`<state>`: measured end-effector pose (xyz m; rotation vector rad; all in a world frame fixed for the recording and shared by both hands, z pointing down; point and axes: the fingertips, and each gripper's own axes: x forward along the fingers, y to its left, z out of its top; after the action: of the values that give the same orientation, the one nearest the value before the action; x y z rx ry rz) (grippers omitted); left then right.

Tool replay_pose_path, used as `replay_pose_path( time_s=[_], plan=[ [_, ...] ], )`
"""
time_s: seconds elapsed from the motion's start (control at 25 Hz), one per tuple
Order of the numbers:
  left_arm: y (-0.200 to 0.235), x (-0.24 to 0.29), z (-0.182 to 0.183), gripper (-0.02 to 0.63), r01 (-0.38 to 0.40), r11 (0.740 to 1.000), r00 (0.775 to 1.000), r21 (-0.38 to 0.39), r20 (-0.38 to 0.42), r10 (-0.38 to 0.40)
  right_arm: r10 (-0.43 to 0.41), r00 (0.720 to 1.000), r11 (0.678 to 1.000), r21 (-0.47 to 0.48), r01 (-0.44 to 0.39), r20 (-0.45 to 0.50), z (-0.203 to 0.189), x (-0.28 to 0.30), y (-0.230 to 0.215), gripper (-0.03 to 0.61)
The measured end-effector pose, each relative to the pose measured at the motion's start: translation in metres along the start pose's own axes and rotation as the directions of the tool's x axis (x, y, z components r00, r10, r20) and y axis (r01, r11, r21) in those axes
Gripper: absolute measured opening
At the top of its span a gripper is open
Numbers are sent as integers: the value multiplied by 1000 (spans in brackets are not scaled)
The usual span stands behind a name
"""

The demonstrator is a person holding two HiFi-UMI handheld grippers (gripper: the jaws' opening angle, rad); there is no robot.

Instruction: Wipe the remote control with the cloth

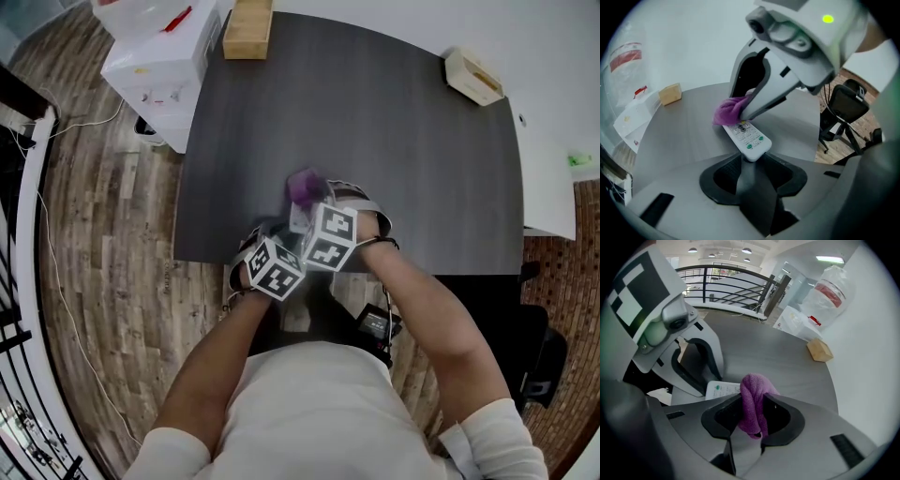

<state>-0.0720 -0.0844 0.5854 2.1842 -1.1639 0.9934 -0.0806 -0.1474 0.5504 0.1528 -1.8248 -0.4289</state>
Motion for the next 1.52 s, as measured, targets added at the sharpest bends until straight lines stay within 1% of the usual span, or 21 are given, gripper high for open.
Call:
replay_pose_path(
  time_s=[0.12,0.2,0.28,0.4,0.52,0.64,0.72,0.84,0.96,1.0,1.08,1.2,1.24,1.32,1.36,1.4,1.44,1.52],
  plan=[
    [1,0,1,160,-2,1000,1000,-12,9,2,14,1000,1000,25,-15,21,4,-7,14,131],
    [1,0,1,160,-4,1000,1000,-17,11,4,16,999,997,72,-19,37,5,-13,19,130],
    [1,0,0,160,-7,1000,1000,-25,11,8,28,998,990,139,-35,54,3,-18,25,130],
    [2,1,1,160,-19,999,1000,-47,11,19,49,995,970,233,-67,84,1,-24,35,130],
    [2,1,1,160,-27,998,1000,-53,14,28,83,990,940,320,-115,113,-2,-31,49,130],
    [3,1,1,160,-31,998,999,-56,15,32,125,984,915,370,-163,126,-5,-35,57,130],
    [3,1,1,160,-35,997,999,-62,16,36,176,974,883,415,-220,141,-6,-37,59,130],
    [3,1,0,160,-37,997,999,-65,13,38,245,953,818,490,-302,180,-6,-39,62,130],
    [3,1,1,160,-35,998,999,-61,11,36,333,913,738,537,-409,237,-7,-39,73,131],
    [3,1,0,160,-33,998,999,-57,11,34,350,902,719,545,-432,252,-6,-40,75,132],
    [2,0,-1,160,-24,999,1000,-47,10,24,365,890,695,555,-456,274,-6,-42,76,131],
    [-1,-2,-4,160,9,1000,1000,-28,8,-8,405,865,650,572,-500,297,-10,-48,81,132],
    [-2,-3,-5,160,22,1000,1000,-22,6,-22,422,853,640,566,-520,308,-11,-51,84,131],
    [-3,-8,-10,160,53,999,999,-14,5,-52,445,831,631,542,-555,334,-12,-59,88,132],
    [-3,-12,-12,160,70,997,998,-16,10,-70,441,827,631,535,-562,349,-12,-63,87,132],
    [-2,-16,-13,160,89,996,996,-27,22,-88,420,830,633,538,-557,366,-14,-67,82,132],
    [1,-22,-13,160,110,993,993,-52,41,-108,383,841,633,553,-541,383,-16,-71,74,132],
    [9,-31,-7,160,159,976,984,-146,100,-146,261,875,628,616,-475,408,-23,-75,48,132]
  ],
)
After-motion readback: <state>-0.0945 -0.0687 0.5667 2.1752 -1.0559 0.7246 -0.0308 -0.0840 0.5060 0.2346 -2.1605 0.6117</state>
